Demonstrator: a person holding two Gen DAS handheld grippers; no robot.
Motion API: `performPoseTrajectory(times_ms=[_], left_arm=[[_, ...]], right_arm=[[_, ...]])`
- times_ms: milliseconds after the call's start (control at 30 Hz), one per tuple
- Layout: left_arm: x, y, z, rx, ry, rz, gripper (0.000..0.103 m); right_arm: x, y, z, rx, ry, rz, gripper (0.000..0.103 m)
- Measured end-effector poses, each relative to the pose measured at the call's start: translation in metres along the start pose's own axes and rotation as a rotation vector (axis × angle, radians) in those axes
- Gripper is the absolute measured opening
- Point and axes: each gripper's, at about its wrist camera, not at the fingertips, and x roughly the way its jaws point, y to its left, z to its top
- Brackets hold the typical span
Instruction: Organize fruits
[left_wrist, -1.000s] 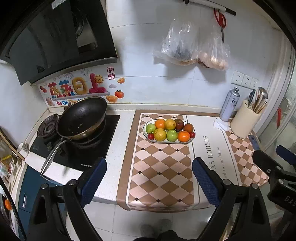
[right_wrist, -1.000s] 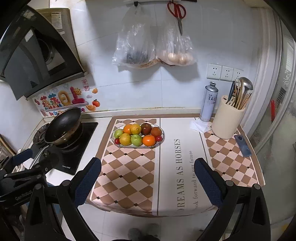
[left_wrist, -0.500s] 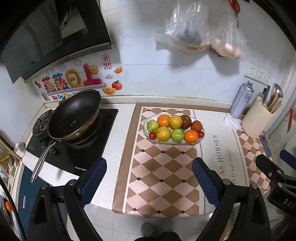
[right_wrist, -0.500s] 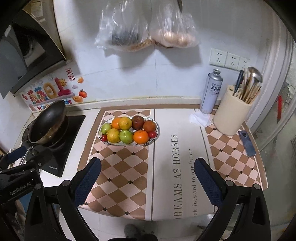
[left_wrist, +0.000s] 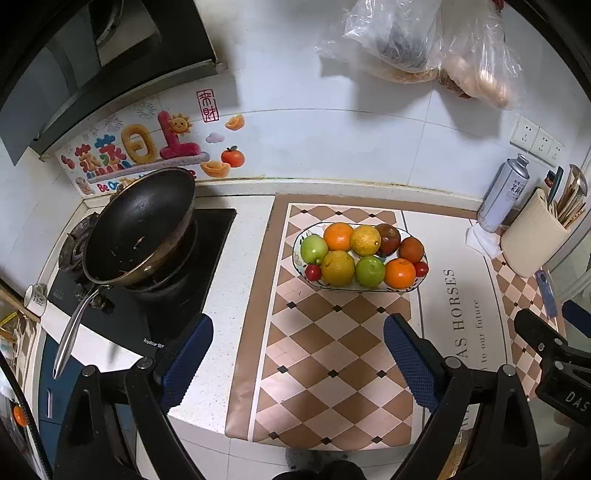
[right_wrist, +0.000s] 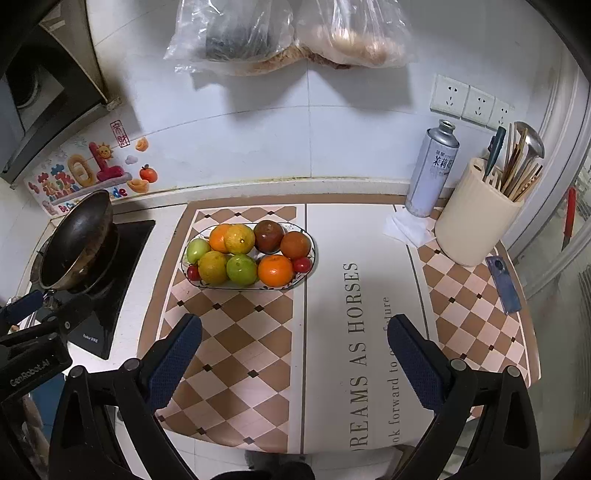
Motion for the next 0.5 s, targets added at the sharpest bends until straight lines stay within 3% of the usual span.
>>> performPoseTrajectory(times_ms=[233,300,500], left_arm=[[0.0059,-0.0043,0.0046,0.009,0.004,-0.02,0.095],[0.0067,-0.0052,0.0049,0.011,0.002,-0.022,0.102],[0.0081,-0.0054,0.0053,0.011,-0.004,-0.02,0.103]], right_arm=[[0.0035,-0.0005,0.0028,-0.007,-0.001,-0.007,0.102],[0.0044,-0.0008,0.0028,-0.009,0.0,-0.01,0.102],[0.0056,-0.0021,0.0044,-0.009,-0.005,-0.018,0.102]])
